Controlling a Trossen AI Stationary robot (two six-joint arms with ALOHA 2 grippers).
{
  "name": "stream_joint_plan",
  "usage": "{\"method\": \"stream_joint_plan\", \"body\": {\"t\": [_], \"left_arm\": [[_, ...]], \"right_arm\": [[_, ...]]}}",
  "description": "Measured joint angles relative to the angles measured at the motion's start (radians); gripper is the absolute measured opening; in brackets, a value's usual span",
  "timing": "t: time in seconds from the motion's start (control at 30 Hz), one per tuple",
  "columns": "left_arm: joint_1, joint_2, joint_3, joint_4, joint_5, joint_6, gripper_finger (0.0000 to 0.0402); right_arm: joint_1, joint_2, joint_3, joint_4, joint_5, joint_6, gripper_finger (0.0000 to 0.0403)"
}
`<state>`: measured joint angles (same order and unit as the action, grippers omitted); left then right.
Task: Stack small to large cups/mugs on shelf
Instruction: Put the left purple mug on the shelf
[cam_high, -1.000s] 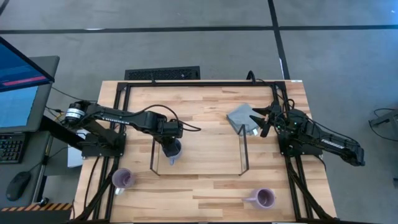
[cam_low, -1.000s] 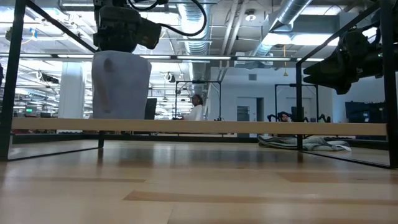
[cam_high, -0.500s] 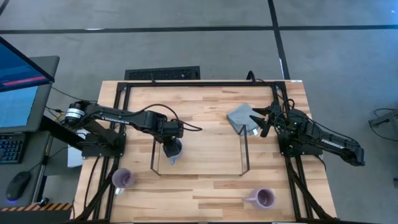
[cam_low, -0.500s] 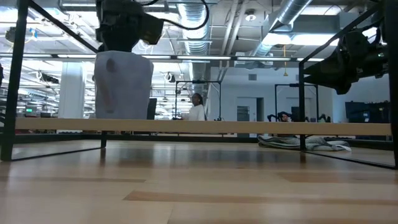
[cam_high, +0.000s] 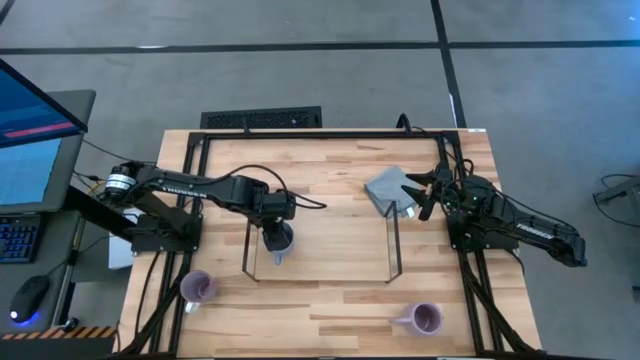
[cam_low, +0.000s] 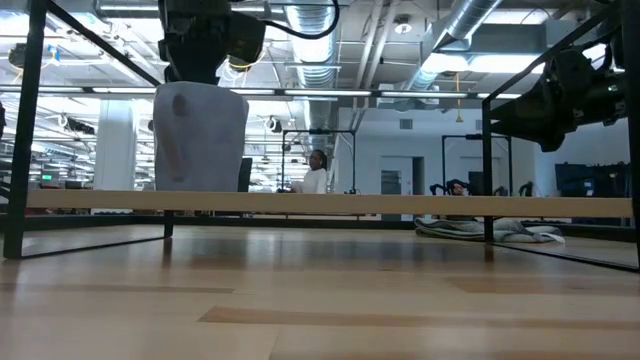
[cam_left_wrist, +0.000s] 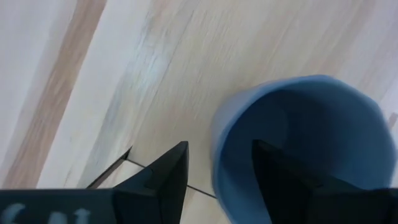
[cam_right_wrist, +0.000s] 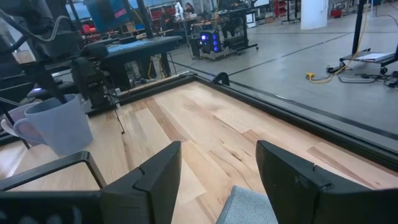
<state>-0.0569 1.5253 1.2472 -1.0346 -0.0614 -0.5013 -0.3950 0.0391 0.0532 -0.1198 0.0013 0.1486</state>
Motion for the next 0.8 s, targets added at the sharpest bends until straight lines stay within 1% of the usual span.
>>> {"method": "stream_joint_plan", "body": {"t": [0.6, 0.8], "left_arm": [[0.005, -0.010, 0.004, 0.008, 0.012, -0.001, 0.0167], [0.005, -0.016, 0.090, -0.024, -0.006, 0.029, 0.0167]], "right_arm": [[0.000, 0.000, 0.000, 0.000, 0.000, 0.000, 0.0230], [0.000, 0.000, 0.000, 0.000, 0.000, 0.000, 0.0230]]}}
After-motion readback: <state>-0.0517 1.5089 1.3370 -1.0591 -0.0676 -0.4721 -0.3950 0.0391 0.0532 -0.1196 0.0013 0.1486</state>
